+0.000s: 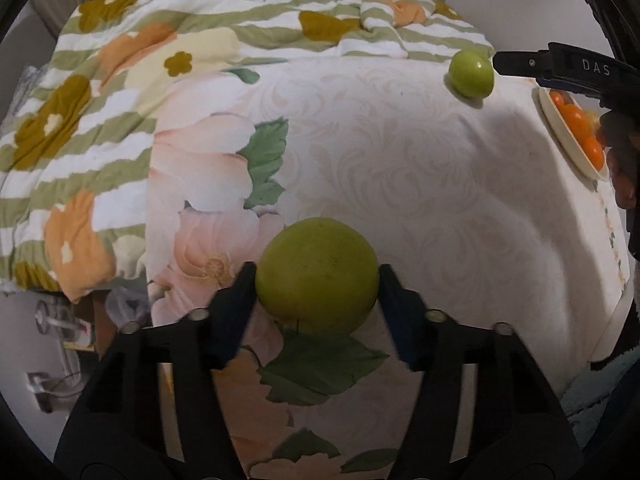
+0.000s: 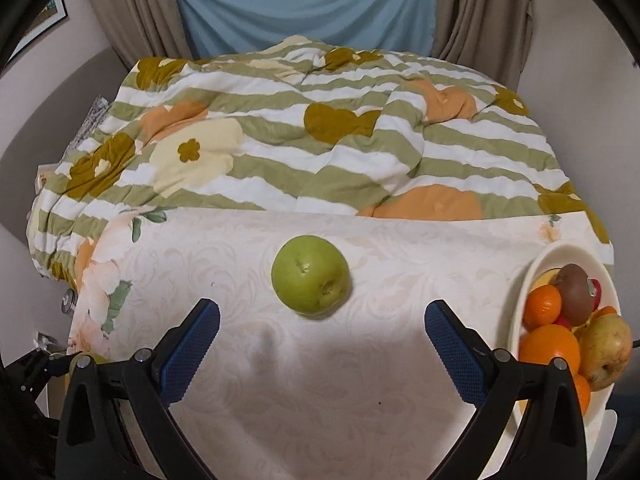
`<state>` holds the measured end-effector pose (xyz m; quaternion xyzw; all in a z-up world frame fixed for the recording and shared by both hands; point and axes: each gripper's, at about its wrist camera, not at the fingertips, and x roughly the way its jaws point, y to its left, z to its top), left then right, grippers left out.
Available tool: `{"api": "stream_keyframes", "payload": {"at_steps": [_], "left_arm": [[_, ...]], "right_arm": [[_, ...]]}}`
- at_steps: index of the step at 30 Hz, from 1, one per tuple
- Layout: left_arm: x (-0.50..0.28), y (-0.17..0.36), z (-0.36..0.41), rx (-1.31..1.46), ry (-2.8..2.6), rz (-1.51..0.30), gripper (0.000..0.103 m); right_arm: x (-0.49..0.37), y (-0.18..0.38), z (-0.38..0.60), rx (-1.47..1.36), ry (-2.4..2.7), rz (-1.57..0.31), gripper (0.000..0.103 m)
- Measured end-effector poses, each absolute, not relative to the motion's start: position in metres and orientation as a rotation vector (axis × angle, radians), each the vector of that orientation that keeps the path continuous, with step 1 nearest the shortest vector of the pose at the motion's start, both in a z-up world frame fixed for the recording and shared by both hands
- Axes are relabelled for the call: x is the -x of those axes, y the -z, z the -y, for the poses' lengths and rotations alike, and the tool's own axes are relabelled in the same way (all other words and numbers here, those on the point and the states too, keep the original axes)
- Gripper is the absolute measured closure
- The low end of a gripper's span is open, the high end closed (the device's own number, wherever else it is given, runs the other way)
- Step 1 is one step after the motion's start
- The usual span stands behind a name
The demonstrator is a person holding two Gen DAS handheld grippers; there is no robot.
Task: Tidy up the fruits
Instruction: 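Carry the green apple onto the duck plate and open the left tool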
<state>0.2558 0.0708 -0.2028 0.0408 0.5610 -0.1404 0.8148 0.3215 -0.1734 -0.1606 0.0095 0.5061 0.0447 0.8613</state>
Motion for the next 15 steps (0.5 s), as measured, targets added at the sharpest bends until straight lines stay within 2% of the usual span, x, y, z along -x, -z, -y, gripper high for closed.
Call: {"api": "stream_keyframes", "payload": {"at_steps": [3,10,14,15], "left_arm": [[-0.256,0.202,-0.07,-0.063,0.272,-1.197,0.04],[-0.255,0.202,-0.068,-0.041,0.216,-1.201,0.04],[-0.253,0.202,-0.066,-0.038,0.192,-1.194,0.04],[-0.253,0.202,-0.067,-0.036,0.188,-1.191,0.04]], "right_arm": [[-0.328,0.17,0.171,-0.008,-0.115,-1.075,0.002],[-0.341,0.188,0.166,0.035,-0.163,-1.1,0.015],[-0.351,0.195,0.165,0.034,-0.188,-1.108,0.018],[-0.354,0.197,0.165,0.035,-0.192,-1.109,0.023]]}}
